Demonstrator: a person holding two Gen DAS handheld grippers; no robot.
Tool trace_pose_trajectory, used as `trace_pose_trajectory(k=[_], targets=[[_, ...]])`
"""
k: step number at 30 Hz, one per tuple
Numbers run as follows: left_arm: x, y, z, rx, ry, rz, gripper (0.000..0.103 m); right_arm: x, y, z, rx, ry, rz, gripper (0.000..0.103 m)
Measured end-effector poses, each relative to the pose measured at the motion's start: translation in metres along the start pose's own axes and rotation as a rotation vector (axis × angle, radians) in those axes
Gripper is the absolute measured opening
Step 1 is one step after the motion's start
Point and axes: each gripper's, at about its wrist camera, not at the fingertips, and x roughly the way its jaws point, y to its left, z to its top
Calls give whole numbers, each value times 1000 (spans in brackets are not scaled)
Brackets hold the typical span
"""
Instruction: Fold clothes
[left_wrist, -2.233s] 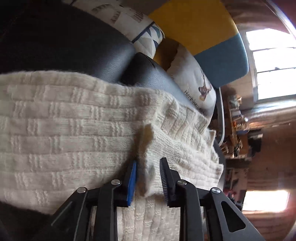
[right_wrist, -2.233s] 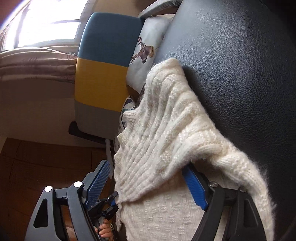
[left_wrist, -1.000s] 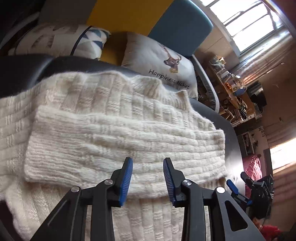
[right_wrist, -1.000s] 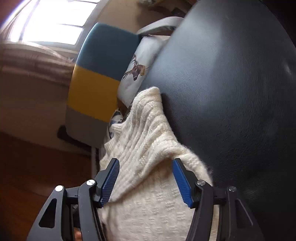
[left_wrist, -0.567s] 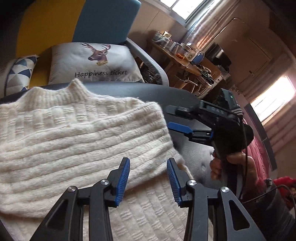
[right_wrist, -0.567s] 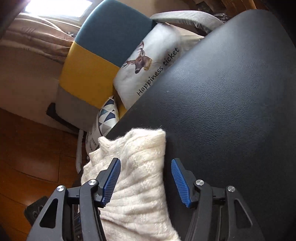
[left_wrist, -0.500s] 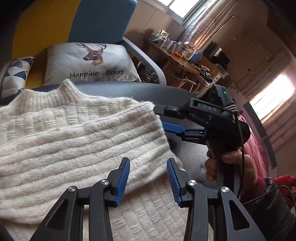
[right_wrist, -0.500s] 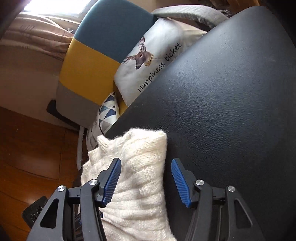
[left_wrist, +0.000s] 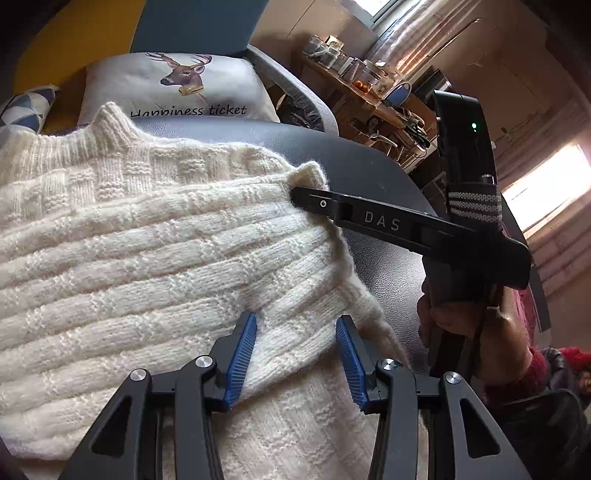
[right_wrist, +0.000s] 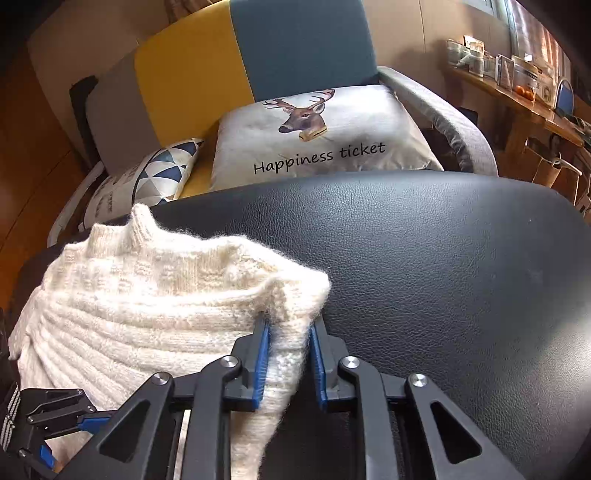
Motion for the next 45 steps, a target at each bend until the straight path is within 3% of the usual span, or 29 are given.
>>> trace_pose_trajectory(k=[1, 4, 7, 10, 12, 16, 17, 23, 26, 29, 33, 36, 39, 42, 45], targets=[[-5, 1, 2, -9, -1, 0, 46, -1, -2, 1, 20, 7, 16, 25], [-36, 9, 4, -29, -83, 18, 47, -23, -11, 5, 80, -30, 68, 26], [-69, 25, 6, -23, -150, 98, 49, -49, -3, 6, 41, -96, 84, 27], [-94, 51, 1, -19, -181, 181, 49, -51, 31, 3, -135, -99, 28, 27], [-105, 72, -4, -28, -187, 276, 49, -40, 49, -2, -237, -81, -64, 27], [-106, 128, -23, -140, -125, 383, 48, 8, 46, -8, -269, 45, -113, 26], [-111, 132, -28, -136, -161, 346, 48, 9, 43, -8, -255, 27, -100, 26], [-118, 123, -30, -164, -173, 341, 50, -8, 38, -1, -151, 64, -71, 24], [-141, 119, -35, -177, -236, 323, 55, -41, 51, -12, -175, 5, -38, 24], [-159, 128, -43, -198, -271, 350, 60, -52, 68, -33, -208, 8, 4, 24], [-150, 161, -51, -267, -209, 405, 61, -22, 80, -69, -257, 100, -125, 25], [-157, 160, -52, -287, -219, 379, 61, -27, 80, -73, -225, 51, -127, 24], [-193, 173, -67, -440, -307, 201, 61, -51, 84, -70, -128, 12, -94, 25], [-240, 203, -106, -629, -414, 62, 63, -78, 108, -82, -109, -62, 46, 26], [-292, 244, -168, -800, -500, 43, 63, -80, 137, -102, -86, -61, 170, 26]])
